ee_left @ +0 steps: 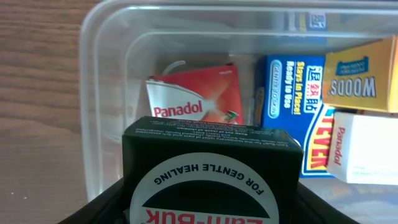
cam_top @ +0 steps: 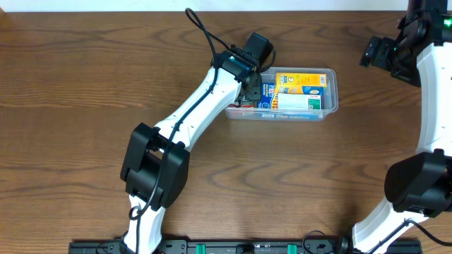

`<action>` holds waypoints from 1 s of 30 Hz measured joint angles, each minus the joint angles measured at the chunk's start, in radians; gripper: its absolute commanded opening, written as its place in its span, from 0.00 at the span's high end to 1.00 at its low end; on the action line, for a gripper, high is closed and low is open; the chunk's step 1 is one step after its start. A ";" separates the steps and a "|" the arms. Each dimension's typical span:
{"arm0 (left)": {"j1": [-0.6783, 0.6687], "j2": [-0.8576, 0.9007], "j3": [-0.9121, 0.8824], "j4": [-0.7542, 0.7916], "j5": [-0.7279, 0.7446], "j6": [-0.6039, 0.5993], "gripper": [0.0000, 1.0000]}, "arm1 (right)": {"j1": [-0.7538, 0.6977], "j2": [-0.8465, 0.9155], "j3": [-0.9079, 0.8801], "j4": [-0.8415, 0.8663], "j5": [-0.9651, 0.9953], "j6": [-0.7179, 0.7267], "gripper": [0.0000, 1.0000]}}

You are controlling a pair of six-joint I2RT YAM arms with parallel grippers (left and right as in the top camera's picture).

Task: Pack container
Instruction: 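Carry the Zam-Buk tin right over the container's left end, then lower the tin upright into the container beside the red box and release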

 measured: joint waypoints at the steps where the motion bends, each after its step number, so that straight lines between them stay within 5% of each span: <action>1: 0.000 0.000 0.000 0.003 -0.004 -0.003 0.37 | 0.000 0.000 0.000 0.000 0.000 0.000 0.01; 30: 0.000 0.000 0.000 0.018 -0.024 -0.028 0.21 | 0.000 0.000 0.000 0.000 0.000 0.000 0.01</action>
